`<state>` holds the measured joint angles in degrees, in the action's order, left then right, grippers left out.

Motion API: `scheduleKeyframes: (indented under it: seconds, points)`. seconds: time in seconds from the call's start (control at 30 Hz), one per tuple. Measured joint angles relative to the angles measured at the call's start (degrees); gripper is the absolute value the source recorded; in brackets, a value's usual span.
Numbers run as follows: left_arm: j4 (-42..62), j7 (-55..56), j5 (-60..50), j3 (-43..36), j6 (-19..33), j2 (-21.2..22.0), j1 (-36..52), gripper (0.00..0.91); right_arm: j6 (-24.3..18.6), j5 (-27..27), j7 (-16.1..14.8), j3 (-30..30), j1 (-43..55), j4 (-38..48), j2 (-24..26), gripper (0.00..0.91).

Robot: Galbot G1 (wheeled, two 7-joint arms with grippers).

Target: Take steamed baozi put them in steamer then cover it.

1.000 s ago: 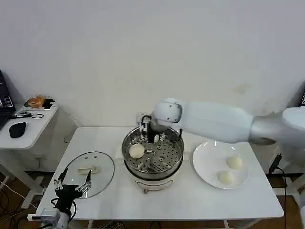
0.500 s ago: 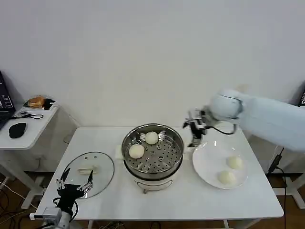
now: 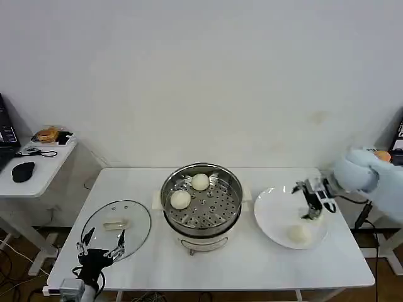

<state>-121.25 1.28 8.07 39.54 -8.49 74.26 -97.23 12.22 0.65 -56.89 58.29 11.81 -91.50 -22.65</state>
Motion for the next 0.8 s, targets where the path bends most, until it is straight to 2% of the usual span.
scheduleKeyframes:
  seconds: [0.2,0.4,0.8]
  points:
    - [0.00,0.05,-0.58,0.09,0.01,0.27,-0.45,0.907,-1.29,4.09,-0.04,-7.44,-10.47,1.47,0.67,0.907]
    - [-0.08,0.05,-0.83,0.51,0.02,0.30,-0.99,0.907,-1.55,6.38,-0.21,-11.60,-16.53,3.33,-0.42,0.907]
    - [0.94,0.07,-0.83,0.75,0.02,0.17,-0.38,0.907,-0.95,7.92,-0.39,-14.18,-20.59,7.56,-3.98,0.907]
